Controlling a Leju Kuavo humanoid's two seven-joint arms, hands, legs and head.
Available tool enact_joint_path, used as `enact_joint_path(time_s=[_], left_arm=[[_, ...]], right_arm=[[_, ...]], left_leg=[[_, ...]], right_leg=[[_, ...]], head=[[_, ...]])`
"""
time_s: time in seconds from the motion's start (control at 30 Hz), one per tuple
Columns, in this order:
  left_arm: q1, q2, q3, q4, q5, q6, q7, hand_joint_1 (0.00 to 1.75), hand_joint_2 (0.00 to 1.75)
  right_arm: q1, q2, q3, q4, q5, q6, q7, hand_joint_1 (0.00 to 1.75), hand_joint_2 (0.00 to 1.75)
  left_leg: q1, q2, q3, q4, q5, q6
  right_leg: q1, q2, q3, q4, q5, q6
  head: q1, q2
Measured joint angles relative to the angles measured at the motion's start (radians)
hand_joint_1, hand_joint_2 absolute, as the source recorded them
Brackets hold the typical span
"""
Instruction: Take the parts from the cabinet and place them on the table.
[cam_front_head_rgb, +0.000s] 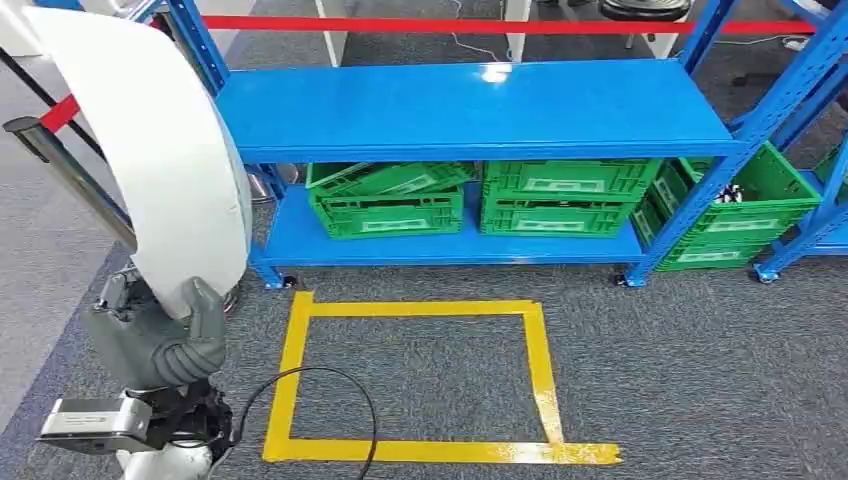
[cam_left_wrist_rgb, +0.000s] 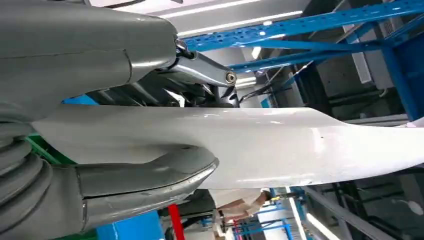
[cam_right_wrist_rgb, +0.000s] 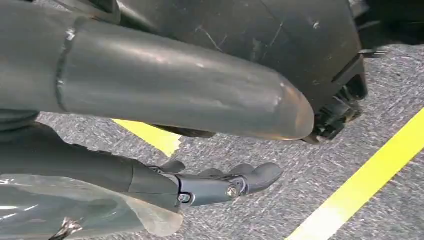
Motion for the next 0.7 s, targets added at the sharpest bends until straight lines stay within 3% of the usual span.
enact_joint_path(time_s=[0.03, 0.07, 0.13, 0.2, 0.23, 0.27, 0.33, 0.37, 0.4, 0.43, 0.47, 0.53, 0.57, 0.6, 0.63, 0.7], left_arm=[[0.0, 0.0, 0.0, 0.0, 0.0, 0.0, 0.0, 1.75, 1.75], [0.0, 0.0, 0.001, 0.0, 0.0, 0.0, -0.001, 1.75, 1.75], [0.001, -0.001, 0.002, 0.0, 0.001, 0.0, -0.003, 1.75, 1.75], [0.002, -0.002, 0.003, 0.0, 0.001, 0.001, -0.008, 1.75, 1.75], [0.002, -0.003, 0.003, 0.0, 0.001, 0.001, -0.01, 1.75, 1.75], [0.001, -0.004, 0.003, 0.0, 0.001, 0.001, -0.011, 1.75, 1.75], [0.004, -0.007, 0.003, 0.0, 0.001, 0.001, -0.012, 1.75, 1.75], [0.005, -0.007, 0.003, 0.0, 0.001, 0.001, -0.012, 1.75, 1.75], [0.006, -0.007, 0.004, 0.0, 0.001, 0.002, -0.012, 1.75, 1.75], [0.006, -0.007, 0.004, 0.0, 0.001, 0.002, -0.012, 1.75, 1.75], [0.007, -0.007, 0.005, 0.0, 0.001, 0.002, -0.012, 1.75, 1.75], [0.007, -0.007, 0.005, 0.0, 0.0, 0.002, -0.012, 1.75, 1.75], [0.007, -0.008, 0.005, 0.0, 0.0, 0.002, -0.013, 1.75, 1.75], [0.007, -0.008, 0.006, 0.0, -0.001, 0.002, -0.014, 1.75, 1.75], [0.009, -0.009, 0.008, 0.0, 0.0, 0.002, -0.016, 1.75, 1.75], [0.009, -0.01, 0.009, 0.0, 0.0, 0.002, -0.017, 1.75, 1.75]], right_arm=[[0.0, 0.0, 0.0, 0.0, 0.0, 0.0, 0.001, 0.0, 0.0], [0.0, 0.002, 0.0, 0.0, 0.0, 0.0, 0.002, 0.0, 0.0], [-0.001, 0.002, 0.0, 0.0, 0.0, 0.0, 0.003, 0.0, 0.0], [0.0, 0.002, 0.0, 0.0, 0.0, 0.0, 0.004, 0.0, 0.0], [0.001, 0.002, 0.0, 0.0, 0.0, 0.0, 0.004, 0.0, 0.0], [0.0, 0.002, 0.0, 0.0, 0.0, 0.0, 0.004, 0.0, 0.0], [0.0, 0.002, 0.0, 0.0, 0.001, 0.0, 0.006, 0.0, 0.0], [0.0, 0.002, 0.0, 0.0, 0.001, 0.0, 0.006, 0.0, 0.0], [0.0, 0.002, 0.0, 0.0, 0.001, 0.0, 0.006, 0.0, 0.0], [0.001, 0.002, 0.0, 0.0, 0.001, 0.0, 0.006, 0.0, 0.0], [0.001, 0.002, 0.0, 0.0, 0.001, 0.0, 0.007, 0.0, 0.0], [-0.001, 0.002, 0.0, 0.0, 0.002, 0.0, 0.007, 0.0, 0.0], [-0.003, 0.002, 0.0, 0.0, 0.002, 0.0, 0.007, 0.0, 0.0], [-0.004, 0.002, 0.0, 0.0, 0.002, 0.0, 0.007, 0.0, 0.0], [-0.002, 0.002, 0.0, 0.0, 0.002, 0.0, 0.007, 0.0, 0.0], [0.0, 0.002, 0.0, 0.0, 0.002, 0.0, 0.008, 0.0, 0.0]], left_leg=[[-0.003, -0.001, 0.058, -0.096, 0.026, 0.012], [-0.006, -0.003, 0.092, -0.156, 0.011, 0.025], [-0.011, -0.003, 0.091, -0.177, 0.019, 0.025], [-0.012, -0.002, 0.082, -0.184, 0.033, 0.034], [-0.001, 0.004, 0.081, -0.199, 0.048, 0.04], [-0.002, 0.005, 0.073, -0.199, 0.055, 0.047], [-0.003, 0.006, 0.049, -0.195, 0.068, 0.051], [-0.004, 0.008, 0.038, -0.193, 0.075, 0.052], [-0.004, 0.009, 0.027, -0.19, 0.081, 0.051], [-0.004, 0.009, 0.015, -0.185, 0.087, 0.051], [-0.003, 0.009, 0.004, -0.179, 0.091, 0.049], [0.0, 0.008, -0.014, -0.166, 0.097, 0.041], [0.0, 0.008, -0.022, -0.158, 0.1, 0.037], [-0.005, 0.008, -0.031, -0.151, 0.103, 0.031], [-0.006, 0.008, -0.031, -0.151, 0.111, 0.024], [-0.005, 0.008, -0.034, -0.152, 0.123, 0.015]], right_leg=[[0.002, 0.001, -0.004, 0.004, 0.002, 0.001], [0.005, 0.001, -0.01, 0.006, 0.006, 0.004], [0.002, 0.0, -0.021, 0.007, 0.021, 0.018], [0.002, -0.001, -0.027, 0.002, 0.034, 0.029], [0.002, 0.001, -0.033, 0.009, 0.018, 0.033], [0.002, 0.003, -0.05, 0.028, -0.015, 0.037], [-0.002, 0.003, -0.097, 0.173, -0.119, 0.044], [-0.002, 0.003, -0.119, 0.247, -0.154, 0.048], [-0.003, 0.003, -0.131, 0.296, -0.164, 0.051], [-0.005, 0.003, -0.119, 0.298, -0.143, 0.054], [-0.007, 0.003, -0.086, 0.258, -0.107, 0.056], [-0.011, 0.003, 0.02, 0.094, -0.035, 0.057], [-0.012, 0.003, 0.061, 0.014, -0.057, 0.059], [-0.006, 0.006, 0.089, -0.016, -0.062, 0.052], [-0.006, 0.008, 0.078, -0.005, -0.057, 0.044], [-0.004, 0.008, 0.071, -0.002, -0.054, 0.038]], head=[[0.0, 0.0], [0.002, 0.0], [0.001, 0.0], [0.001, 0.0], [0.002, 0.0], [0.003, 0.0], [0.008, 0.0], [0.007, 0.0], [0.009, 0.0], [0.008, 0.0], [0.008, 0.0], [0.008, 0.0], [0.008, 0.0], [0.01, 0.0], [0.006, 0.0], [0.007, 0.0]])
